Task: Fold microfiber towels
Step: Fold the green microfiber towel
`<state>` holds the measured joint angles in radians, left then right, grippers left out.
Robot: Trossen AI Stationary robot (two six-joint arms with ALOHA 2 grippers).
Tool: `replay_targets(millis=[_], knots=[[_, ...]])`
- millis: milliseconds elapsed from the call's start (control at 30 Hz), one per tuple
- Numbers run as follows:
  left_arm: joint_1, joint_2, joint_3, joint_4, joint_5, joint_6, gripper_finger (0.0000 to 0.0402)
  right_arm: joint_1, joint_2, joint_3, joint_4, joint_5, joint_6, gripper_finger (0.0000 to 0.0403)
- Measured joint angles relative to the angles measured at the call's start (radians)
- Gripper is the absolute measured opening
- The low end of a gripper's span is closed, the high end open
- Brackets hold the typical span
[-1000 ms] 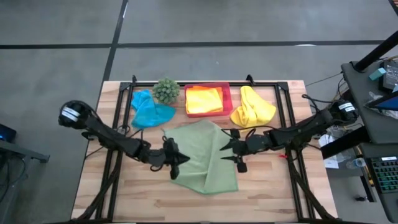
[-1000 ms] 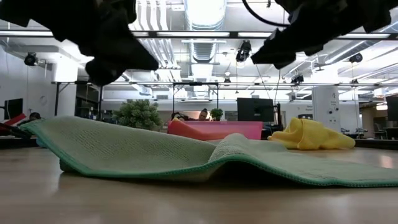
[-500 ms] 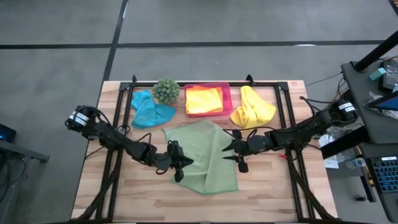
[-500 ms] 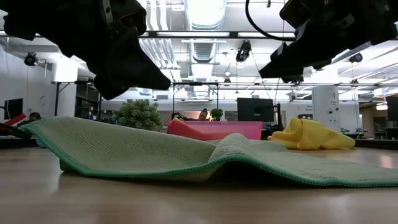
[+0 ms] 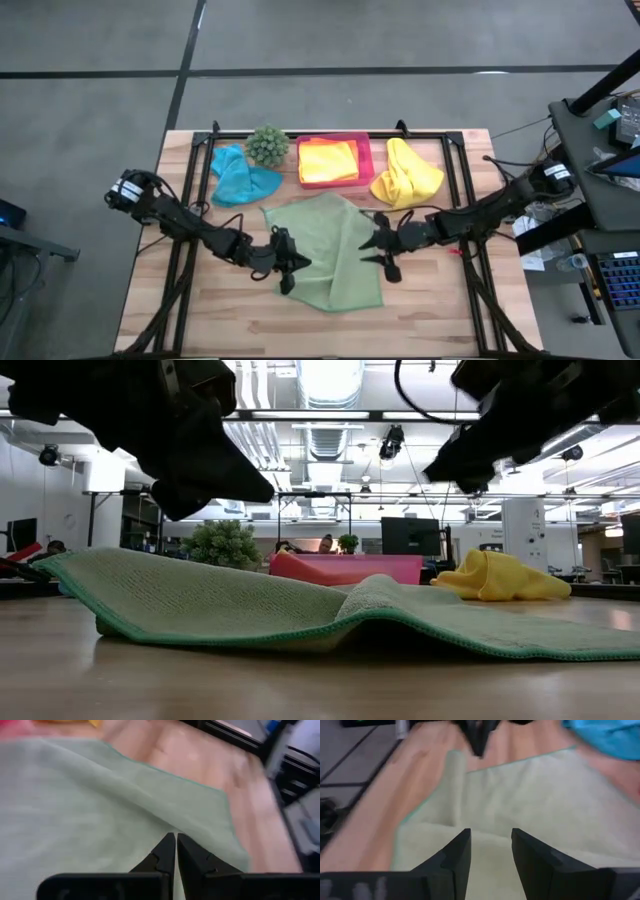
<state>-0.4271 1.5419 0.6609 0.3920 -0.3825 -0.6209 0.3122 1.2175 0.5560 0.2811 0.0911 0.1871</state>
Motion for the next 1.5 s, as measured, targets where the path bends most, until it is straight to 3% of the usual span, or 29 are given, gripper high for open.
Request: replay_targets(millis=[200,367,533,867,1067,1233,1500], knots=[[-0.022,0.011,0.082,-0.05,0.224,-0.018,0.0004,0.123,0.0,0.104,-0.197,-0.007,0.057,0.0132],[-0.1,0.055,0.243,-0.313,0.225,-0.03,0.0004,0.22,0.0,0.174,-0.342,0.08,0.09,0.0127],[-0.164,0.125,0.376,-0.538,0.219,-0.082,0.0004,0.28,0.031,0.194,-0.35,0.096,0.157,0.0118],[-0.254,0.15,0.459,-0.859,0.213,-0.127,0.0007,0.349,0.238,0.273,-0.371,0.106,0.246,0.01],[-0.277,0.148,0.447,-0.893,0.201,-0.047,0.0052,0.359,0.378,0.424,-0.621,0.201,0.287,0.0083],[-0.276,0.147,0.46,-1.01,0.188,0.011,0.0111,0.36,0.475,0.554,-0.806,0.198,0.322,0.0074],[-0.279,0.149,0.431,-1.037,-0.028,0.155,0.018,0.362,0.552,0.672,-0.923,0.19,0.369,0.0146]])
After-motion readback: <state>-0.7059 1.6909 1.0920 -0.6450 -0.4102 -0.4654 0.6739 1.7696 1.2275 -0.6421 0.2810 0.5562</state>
